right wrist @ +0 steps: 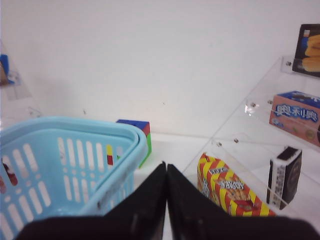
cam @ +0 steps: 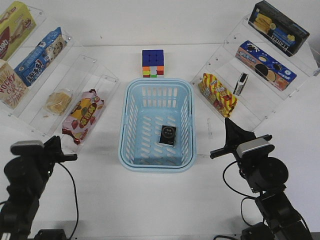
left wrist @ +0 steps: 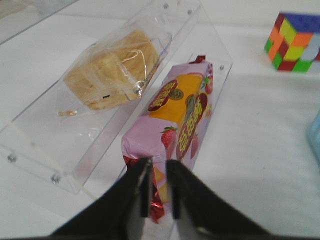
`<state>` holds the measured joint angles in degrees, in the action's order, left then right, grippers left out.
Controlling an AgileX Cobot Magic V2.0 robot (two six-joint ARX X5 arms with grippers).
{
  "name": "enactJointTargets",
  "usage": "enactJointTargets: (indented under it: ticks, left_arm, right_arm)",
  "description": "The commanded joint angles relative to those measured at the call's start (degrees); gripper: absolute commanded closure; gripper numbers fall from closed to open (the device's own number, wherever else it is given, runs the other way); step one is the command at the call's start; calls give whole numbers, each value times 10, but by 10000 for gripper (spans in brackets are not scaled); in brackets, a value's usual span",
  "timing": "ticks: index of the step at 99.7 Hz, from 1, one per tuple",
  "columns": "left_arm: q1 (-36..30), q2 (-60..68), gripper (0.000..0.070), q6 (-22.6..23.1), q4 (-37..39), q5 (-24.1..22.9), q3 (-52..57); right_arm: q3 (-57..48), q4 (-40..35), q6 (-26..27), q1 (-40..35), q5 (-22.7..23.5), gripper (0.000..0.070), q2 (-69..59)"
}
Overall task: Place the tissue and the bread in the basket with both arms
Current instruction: 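Withdraw the right gripper and reach the left gripper toward the bagged bread, then grasp the bagged bread on the shelf with the left gripper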
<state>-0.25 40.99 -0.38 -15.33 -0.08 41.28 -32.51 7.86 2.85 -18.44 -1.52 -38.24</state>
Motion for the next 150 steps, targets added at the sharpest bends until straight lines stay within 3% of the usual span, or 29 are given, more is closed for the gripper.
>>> enactJointTargets:
  ticks: [1,10,18,32,44,53,83,90,102,106,132,143,150]
  left_arm:
    - [0,59,362,123,-13,-1,44]
    - [-1,120,205,163,-28,-22,94]
    - [-2,163,168,193,-30,-51,131]
    - [-2,224,160,263,-26,-68,181]
    - [-2,266,162,290,-23,-74,205]
    - [-3,294,162,311,-8,-106,211]
    - [-6,355,178,330,80,-124,211]
    - [-6,366,246,330,89,-124,211]
    - [-6,376,582,330,90,-124,211]
    - [-6,376,644,329,90,-124,211]
    - [-37,361,661,319,61,-145,253]
    - [-72,342,660,277,31,-140,304]
    - [-98,331,659,243,14,-102,337]
  right_arm:
    - [-5,7,5,-3,0,698,-1]
    - [-5,5,5,-3,0,698,-1]
    - [-5,5,6,-3,0,698,-1]
    - [-5,5,8,-3,0,698,-1]
    - [-5,5,8,-3,0,698,-1]
    - [-5,5,8,-3,0,698,-1]
    - [-5,4,8,-3,0,698,-1]
    - [-5,4,8,-3,0,698,-1]
    - [-5,4,8,-3,0,698,-1]
    - [-5,4,8,-3,0,698,-1]
    - [-5,4,8,-3,0,698,-1]
    - [-5,4,8,-3,0,698,-1]
    - [-5,4,8,-3,0,698,-1]
